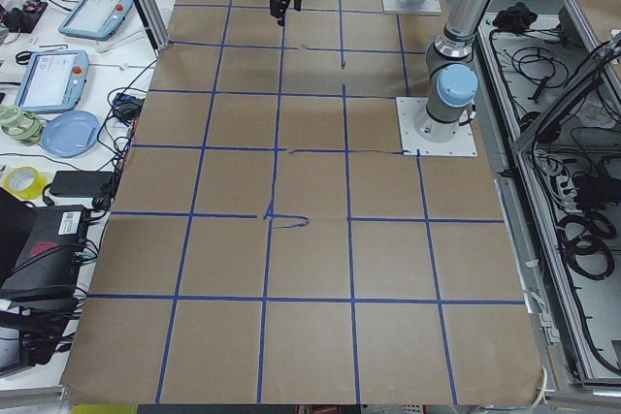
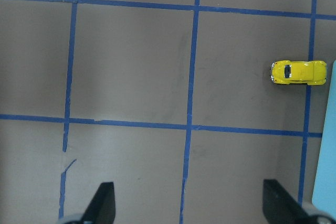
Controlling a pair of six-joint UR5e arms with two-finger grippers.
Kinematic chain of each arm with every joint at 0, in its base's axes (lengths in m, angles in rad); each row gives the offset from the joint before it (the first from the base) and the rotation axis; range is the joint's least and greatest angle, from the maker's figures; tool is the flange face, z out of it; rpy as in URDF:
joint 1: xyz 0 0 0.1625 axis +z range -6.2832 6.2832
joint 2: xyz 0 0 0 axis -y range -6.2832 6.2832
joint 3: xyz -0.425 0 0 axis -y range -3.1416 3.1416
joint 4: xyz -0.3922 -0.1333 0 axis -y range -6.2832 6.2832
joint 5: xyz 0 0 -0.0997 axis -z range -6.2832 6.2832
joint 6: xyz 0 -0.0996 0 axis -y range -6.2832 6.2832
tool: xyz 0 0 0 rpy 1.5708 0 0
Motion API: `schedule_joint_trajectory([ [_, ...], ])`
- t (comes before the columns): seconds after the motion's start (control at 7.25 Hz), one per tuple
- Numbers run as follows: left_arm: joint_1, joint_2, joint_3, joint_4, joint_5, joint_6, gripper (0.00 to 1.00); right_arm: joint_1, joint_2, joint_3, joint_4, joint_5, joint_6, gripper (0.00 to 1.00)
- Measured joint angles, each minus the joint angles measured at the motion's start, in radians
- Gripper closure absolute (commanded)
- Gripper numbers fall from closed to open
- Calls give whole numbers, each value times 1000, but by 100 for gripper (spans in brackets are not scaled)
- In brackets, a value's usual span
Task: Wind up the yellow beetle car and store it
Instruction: 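Move the right gripper toward the yellow car beside the blue bin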
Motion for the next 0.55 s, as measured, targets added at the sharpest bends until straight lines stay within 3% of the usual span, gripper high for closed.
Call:
schedule_joint_trajectory([
  [0.28,25,7,-3,-1,6,-201,7,-8,6,-27,4,-3,-4,0],
  [0.55,72,10,-11,-8,8,-353,0,-12,19,-16,-4,-20,-49,0],
])
